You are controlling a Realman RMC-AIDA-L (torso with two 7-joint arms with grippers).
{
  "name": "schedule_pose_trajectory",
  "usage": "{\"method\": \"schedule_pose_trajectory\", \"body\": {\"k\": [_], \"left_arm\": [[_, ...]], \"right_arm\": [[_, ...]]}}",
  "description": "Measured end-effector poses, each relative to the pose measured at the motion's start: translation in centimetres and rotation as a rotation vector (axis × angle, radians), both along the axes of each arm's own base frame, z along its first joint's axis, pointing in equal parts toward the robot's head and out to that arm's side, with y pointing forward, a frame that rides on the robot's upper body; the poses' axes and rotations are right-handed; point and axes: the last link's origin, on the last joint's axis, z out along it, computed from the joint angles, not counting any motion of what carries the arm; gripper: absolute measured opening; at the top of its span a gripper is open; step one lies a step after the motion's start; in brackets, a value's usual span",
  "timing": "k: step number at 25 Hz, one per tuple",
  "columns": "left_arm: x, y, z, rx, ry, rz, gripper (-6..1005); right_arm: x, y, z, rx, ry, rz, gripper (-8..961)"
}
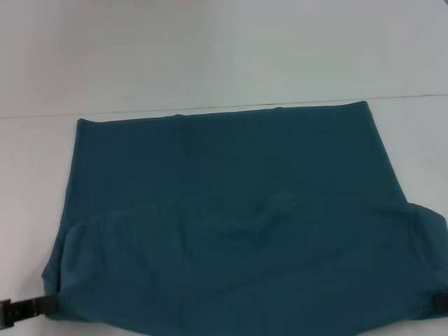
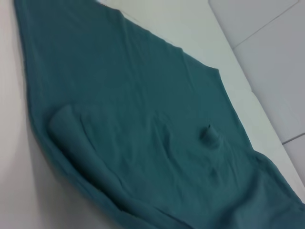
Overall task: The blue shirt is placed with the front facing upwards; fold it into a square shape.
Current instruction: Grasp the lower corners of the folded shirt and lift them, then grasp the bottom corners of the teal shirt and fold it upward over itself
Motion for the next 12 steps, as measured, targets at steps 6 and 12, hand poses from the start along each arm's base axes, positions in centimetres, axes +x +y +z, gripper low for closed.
{"method": "schedule_pose_trajectory", "body": {"k": [6,12], "left_arm": [[0.9,1.9,0.2,0.022,-0.008,-0.041,20],[1.8,3.8,0.5,0.055,-0.011,-0.071,20]], "right_arm": [[-1.0,1.1,1.0,0.083,0.086,0.058,55],[-0.9,2.2,1.4,0.15,0.15,0.08,56]]}}
